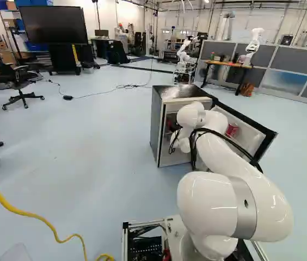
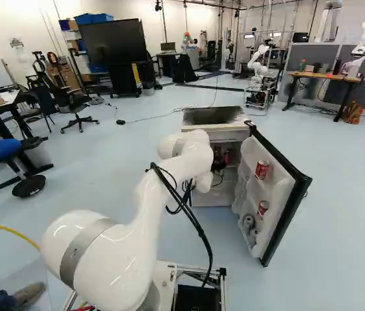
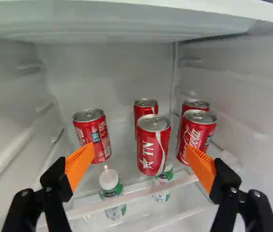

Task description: Grab a drink from the fridge

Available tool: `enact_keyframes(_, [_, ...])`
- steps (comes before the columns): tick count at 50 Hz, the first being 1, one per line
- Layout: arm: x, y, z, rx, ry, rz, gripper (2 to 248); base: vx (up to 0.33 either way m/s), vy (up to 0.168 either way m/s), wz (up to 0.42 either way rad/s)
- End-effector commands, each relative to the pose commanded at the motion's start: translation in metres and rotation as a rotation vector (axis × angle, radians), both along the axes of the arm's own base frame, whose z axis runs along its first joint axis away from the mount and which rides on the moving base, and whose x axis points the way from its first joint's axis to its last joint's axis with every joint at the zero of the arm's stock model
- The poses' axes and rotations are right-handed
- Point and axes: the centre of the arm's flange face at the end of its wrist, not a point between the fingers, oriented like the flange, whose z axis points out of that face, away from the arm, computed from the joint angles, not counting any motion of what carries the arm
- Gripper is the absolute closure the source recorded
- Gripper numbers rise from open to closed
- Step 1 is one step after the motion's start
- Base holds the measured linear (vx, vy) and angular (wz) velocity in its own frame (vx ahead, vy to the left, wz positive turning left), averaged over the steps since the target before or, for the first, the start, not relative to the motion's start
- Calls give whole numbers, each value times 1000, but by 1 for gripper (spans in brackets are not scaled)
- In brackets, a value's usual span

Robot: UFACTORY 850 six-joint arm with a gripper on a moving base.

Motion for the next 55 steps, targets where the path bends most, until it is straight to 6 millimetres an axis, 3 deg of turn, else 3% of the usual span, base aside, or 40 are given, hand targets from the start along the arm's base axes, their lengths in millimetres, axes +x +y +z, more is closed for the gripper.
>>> enact_keyframes(35, [10, -10, -8, -11, -36, -10, 3, 0, 0, 0])
enact_keyframes(36, [10, -10, -8, -11, -36, -10, 27, 0, 0, 0])
enact_keyframes(40, [10, -11, -8, -11, -36, -10, 27, 0, 0, 0])
enact_keyframes(41, [10, -11, -8, -11, -36, -10, 65, 0, 0, 0])
enact_keyframes(45, [10, -11, -8, -11, -36, -10, 65, 0, 0, 0])
enact_keyframes(46, [10, -11, -8, -11, -36, -10, 103, 0, 0, 0])
enact_keyframes(50, [10, -11, -8, -11, -36, -10, 103, 0, 0, 0])
enact_keyframes(51, [10, -11, -8, -11, -36, -10, 141, 0, 0, 0])
enact_keyframes(55, [10, -11, -8, -11, -36, -10, 141, 0, 0, 0])
